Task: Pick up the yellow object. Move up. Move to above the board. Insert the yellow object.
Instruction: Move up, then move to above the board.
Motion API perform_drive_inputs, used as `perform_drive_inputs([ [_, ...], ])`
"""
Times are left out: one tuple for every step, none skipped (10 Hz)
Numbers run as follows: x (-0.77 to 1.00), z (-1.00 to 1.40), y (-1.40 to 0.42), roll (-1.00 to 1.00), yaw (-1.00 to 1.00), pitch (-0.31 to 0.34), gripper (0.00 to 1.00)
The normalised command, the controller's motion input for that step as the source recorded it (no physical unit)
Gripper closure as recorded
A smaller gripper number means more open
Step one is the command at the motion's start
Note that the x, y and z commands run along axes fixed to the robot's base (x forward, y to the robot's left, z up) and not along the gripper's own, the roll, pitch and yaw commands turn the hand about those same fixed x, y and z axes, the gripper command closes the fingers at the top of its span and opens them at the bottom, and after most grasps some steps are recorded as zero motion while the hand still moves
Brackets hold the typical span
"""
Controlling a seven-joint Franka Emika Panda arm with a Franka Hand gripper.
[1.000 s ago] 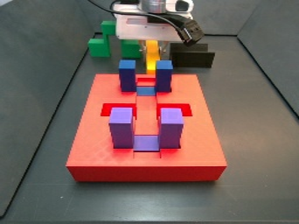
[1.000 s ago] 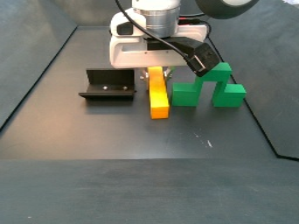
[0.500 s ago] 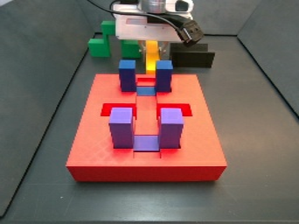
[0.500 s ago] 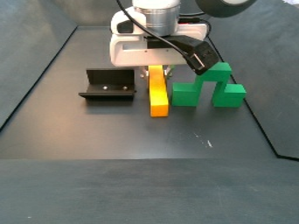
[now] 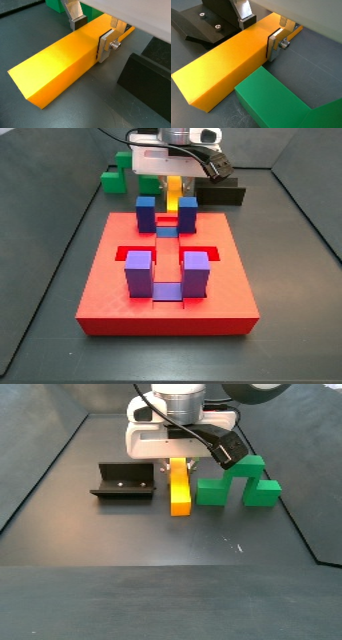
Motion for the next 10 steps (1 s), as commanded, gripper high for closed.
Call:
perform_drive_inputs([
  [0.00,0.83,0.00,0.00,0.00,0.000,1.00],
  [-0.03,0.80,0.05,0.01,0.01,0.018,1.00],
  [-0.06,0.68,0.05,0.01,0.00,0.044,1.00],
  [-0.02,0.30,0.02,0.00,0.00,0.014,1.00],
  [0.00,1.40,0.00,0.00,0.00,0.000,1.00],
  [0.00,1.40,0.00,0.00,0.00,0.030,1.00],
  [-0.03,1.40,-0.01,-0.01,0.00,0.033,1.00],
  [0.00,1.40,0.00,-0.02,0.00,0.004,1.00],
  [0.01,1.40,0.00,-0.03,0.00,0.025,1.00],
  [0.00,1.40,0.00,-0.04,0.00,0.056,1.00],
])
